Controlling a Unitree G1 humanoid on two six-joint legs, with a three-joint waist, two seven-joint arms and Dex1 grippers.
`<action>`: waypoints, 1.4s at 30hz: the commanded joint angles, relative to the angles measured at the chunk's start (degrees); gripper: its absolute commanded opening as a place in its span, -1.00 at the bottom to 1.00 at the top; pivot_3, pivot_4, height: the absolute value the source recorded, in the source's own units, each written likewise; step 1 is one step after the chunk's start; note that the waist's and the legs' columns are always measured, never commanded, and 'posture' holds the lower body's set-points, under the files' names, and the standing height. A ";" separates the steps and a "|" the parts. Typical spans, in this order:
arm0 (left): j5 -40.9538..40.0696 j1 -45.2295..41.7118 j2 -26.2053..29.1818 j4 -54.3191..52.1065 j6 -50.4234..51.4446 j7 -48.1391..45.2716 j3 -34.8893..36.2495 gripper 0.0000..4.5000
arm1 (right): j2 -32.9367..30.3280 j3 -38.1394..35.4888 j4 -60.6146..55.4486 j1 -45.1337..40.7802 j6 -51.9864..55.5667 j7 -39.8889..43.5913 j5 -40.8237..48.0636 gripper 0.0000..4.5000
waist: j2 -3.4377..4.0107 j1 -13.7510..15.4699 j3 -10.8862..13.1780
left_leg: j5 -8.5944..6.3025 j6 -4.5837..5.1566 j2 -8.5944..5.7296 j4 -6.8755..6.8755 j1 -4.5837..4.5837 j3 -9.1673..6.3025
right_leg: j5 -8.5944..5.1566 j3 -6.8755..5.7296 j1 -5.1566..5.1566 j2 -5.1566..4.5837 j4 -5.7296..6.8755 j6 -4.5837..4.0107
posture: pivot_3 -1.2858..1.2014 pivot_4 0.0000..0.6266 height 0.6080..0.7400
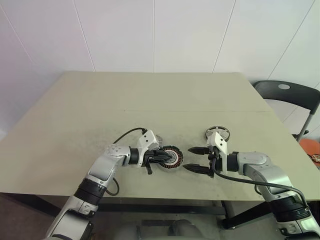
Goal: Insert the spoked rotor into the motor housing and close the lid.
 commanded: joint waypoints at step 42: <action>4.01 -2.93 -2.67 7.29 -4.67 0.03 -2.69 -0.60 | 1.29 -0.48 -0.39 -1.28 -1.40 -0.43 -0.42 0.82 | -0.01 0.02 0.01 | 0.00 0.00 -0.01 0.09 -0.04 -0.01 | 0.00 0.02 0.05 0.04 -0.01 0.02 | 0.03 -1.00 1.00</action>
